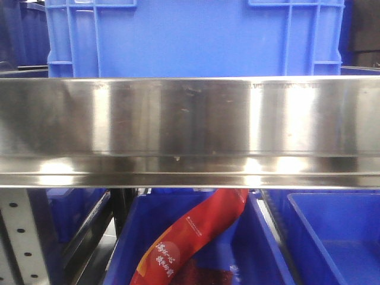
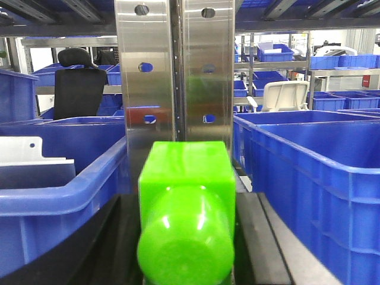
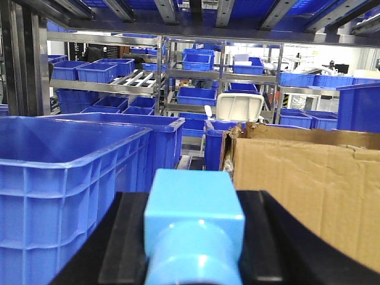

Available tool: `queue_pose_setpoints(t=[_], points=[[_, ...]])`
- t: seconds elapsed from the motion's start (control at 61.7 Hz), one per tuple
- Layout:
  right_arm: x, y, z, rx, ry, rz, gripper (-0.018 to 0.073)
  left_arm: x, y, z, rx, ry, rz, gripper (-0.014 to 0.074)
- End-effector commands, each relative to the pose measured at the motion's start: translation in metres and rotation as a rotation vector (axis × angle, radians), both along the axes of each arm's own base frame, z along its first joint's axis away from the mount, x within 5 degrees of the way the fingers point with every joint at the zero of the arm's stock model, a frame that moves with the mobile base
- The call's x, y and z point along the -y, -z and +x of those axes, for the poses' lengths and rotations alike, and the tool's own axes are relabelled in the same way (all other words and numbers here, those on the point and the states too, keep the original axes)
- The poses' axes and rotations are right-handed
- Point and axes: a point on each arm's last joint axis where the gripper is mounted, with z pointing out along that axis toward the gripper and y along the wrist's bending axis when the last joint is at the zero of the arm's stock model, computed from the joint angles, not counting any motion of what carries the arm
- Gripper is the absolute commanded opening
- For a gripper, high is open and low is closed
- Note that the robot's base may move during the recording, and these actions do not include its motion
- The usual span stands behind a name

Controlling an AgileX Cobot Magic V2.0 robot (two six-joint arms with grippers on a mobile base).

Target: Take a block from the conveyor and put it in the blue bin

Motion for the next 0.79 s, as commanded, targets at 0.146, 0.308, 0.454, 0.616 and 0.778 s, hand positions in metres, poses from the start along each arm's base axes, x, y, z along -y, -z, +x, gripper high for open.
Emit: queue_pose_setpoints(t=[0.146,0.308,0.454,0.616,0.778], points=[[0.000,-0.003,-0.001,0.030,0.006,-0.012,-0.0162,0.000,-0.003,-0.001,0.025,-0.005,-0.002,-0.0111],[0.000,-0.007,-0.002,0.073,0.003,-0.013,-0.0162,0.000,-0.003,-0.001,0.025,-0.005,-0.002,-0.0111],[0.000,-0.007,-0.002,0.074,-0.001,-0.001,-0.0162,0.001,-0.004,-0.002,0.041,0.024,-0.020,-0.0111],[-0.001,-0.010,-0.002,0.063,-0.008,0.017,-0.0162,0.009,-0.006,0.000,0.033,0.151,-0.041,-0.0111],[-0.002,-0.027,0.007,0.019,-0.031,0.021,-0.0162,0.022,-0.020,0.015,-0.017,0.286,-0.035,-0.0111]])
